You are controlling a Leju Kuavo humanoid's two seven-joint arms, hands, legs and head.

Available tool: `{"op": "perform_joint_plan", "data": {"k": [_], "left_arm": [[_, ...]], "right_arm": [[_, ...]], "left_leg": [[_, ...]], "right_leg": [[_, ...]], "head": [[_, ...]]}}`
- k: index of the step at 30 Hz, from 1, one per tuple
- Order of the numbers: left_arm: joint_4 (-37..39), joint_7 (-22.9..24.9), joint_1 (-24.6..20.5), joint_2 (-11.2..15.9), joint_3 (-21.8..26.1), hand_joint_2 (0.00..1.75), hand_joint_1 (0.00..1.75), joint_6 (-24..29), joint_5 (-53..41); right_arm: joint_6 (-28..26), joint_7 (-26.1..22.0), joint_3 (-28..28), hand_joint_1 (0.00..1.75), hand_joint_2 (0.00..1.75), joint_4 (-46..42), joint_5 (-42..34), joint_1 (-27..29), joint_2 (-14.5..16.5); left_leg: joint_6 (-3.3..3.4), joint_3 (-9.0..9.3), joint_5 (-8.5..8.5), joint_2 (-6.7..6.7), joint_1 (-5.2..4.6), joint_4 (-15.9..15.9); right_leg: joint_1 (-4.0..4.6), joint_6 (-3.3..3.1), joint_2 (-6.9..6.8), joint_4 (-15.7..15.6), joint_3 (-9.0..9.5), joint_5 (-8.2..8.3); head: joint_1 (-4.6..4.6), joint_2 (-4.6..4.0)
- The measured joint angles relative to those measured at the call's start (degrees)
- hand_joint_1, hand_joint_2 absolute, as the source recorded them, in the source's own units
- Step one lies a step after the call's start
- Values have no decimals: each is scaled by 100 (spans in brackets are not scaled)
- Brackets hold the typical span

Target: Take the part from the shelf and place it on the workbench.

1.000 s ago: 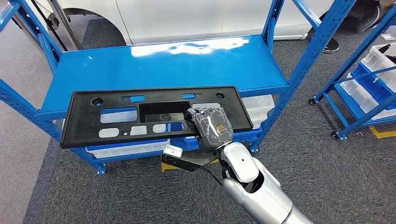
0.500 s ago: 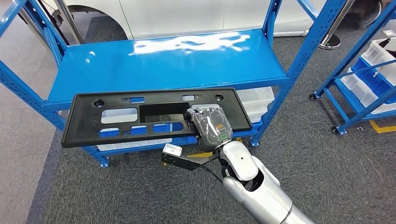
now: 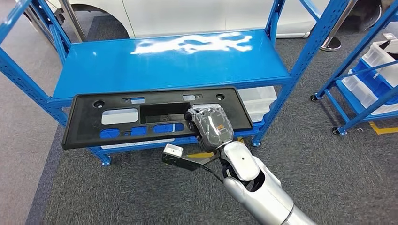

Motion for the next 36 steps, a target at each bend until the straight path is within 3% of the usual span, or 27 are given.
{"op": "perform_joint_plan", "data": {"k": [2,4,7,8,9,11,13,15,17,19,21,22,23,24,25,26,28,30,32,33,34,36], "left_arm": [[0,-5,2,-1,0,175,0,-4,15],[0,-9,4,1,0,175,0,-9,32],[0,-16,7,2,1,175,0,-20,49],[0,-18,11,2,1,175,0,-23,53],[0,-18,17,2,1,175,0,-26,58],[0,-19,26,5,1,175,0,-30,72],[0,-25,17,11,2,175,0,-34,91],[0,-37,3,15,5,175,0,-37,107],[0,-45,1,13,9,175,0,-38,114],[0,-50,1,5,13,175,0,-40,119],[0,-53,-1,-5,18,175,0,-42,123],[0,-53,-1,-10,22,175,0,-42,126],[0,-53,0,-15,26,175,0,-42,129],[0,-53,1,-21,30,175,0,-42,133],[0,-53,3,-24,33,175,0,-42,138],[0,-53,4,-26,35,175,0,-42,141],[0,-53,-1,-34,37,175,0,-42,145],[0,-52,-8,-40,40,175,0,-40,144],[1,-49,6,-35,42,175,0,-37,144],[2,-48,18,-32,42,175,0,-37,144],[3,-46,22,-29,43,175,0,-37,145],[3,-43,17,-28,44,175,0,-38,144]], "right_arm": [[26,0,0,175,175,0,-22,-5,2],[52,-1,0,175,175,0,-38,-18,8],[77,-4,0,175,175,7,-52,-37,13],[84,-6,1,175,175,16,-54,-37,13],[90,-8,1,175,175,27,-54,-37,14],[108,-11,2,175,175,43,-54,-50,23],[125,-11,2,175,175,47,-54,-77,38],[140,-11,3,175,175,52,-54,-103,45],[154,-11,5,175,175,61,-54,-120,51],[160,-13,7,175,175,68,-54,-141,57],[165,-14,7,175,175,83,-54,-153,54],[168,-14,7,175,175,100,-55,-149,51],[172,-14,8,175,175,119,-55,-142,47],[175,-14,8,175,175,137,-56,-135,44],[177,-14,9,175,175,149,-56,-133,42],[178,-14,9,175,175,155,-56,-136,42],[178,-14,9,175,175,162,-56,-143,40],[178,-13,9,175,175,175,-62,-141,34],[178,-13,9,175,175,185,-67,-139,35],[178,-13,9,175,175,187,-67,-141,41],[178,-14,9,175,175,188,-67,-147,47],[177,-20,9,175,175,190,-67,-151,55]], "left_leg": [[-64,-33,12,-8,-1,2],[-113,-129,-162,-13,2,208],[-165,-556,-703,-12,13,1222],[-177,-657,-780,-11,13,1479],[-184,-664,-748,-7,13,1537],[-177,-361,-412,70,12,1002],[-139,3,-166,286,-27,295],[-69,91,-141,372,-73,51],[14,64,-94,250,-67,20],[95,53,-41,139,-43,-19],[152,32,-3,37,-32,-35],[167,16,8,-28,-32,-34],[173,4,17,-100,-33,-31],[174,-5,24,-178,-34,-28],[171,-8,29,-256,-34,-23],[166,-6,32,-331,-34,-17],[141,-22,39,-473,-32,3],[77,-81,67,-602,-17,12],[-9,-129,105,-728,4,-6],[-47,-151,89,-702,-1,10],[-81,-202,10,-590,-12,113],[-136,-435,-314,-241,-28,643]], "right_leg": [[-13,-34,-19,-53,-20,37],[-49,-91,-65,-112,-22,89],[-48,-127,-171,-113,-56,113],[-41,-129,-212,-100,-68,112],[-36,-131,-255,-87,-77,108],[-33,-124,-343,-51,-82,90],[-5,-92,-421,-2,-93,61],[30,-50,-508,27,-111,51],[36,-10,-609,34,-115,44],[6,46,-456,202,-171,-112],[-39,100,-155,783,-409,-478],[-51,116,-75,1166,-578,-657],[-58,126,-38,1465,-712,-756],[-61,128,-23,1593,-769,-747],[-64,119,-7,1488,-715,-620],[-67,102,38,1182,-566,-413],[-83,54,305,438,-220,-62],[-85,29,494,80,-76,26],[-85,5,403,18,-70,33],[-95,-23,333,-18,-57,52],[-110,-58,256,-59,-40,74],[-111,-111,92,-108,-18,99]], "head": [[-1,0],[-3,0],[-7,0],[-7,0],[-7,0],[-7,0],[-6,0],[-3,0],[0,0],[0,0],[0,0],[0,0],[0,0],[0,0],[0,0],[0,0],[-1,0],[-1,0],[1,0],[-4,0],[-15,0],[-38,0]]}}
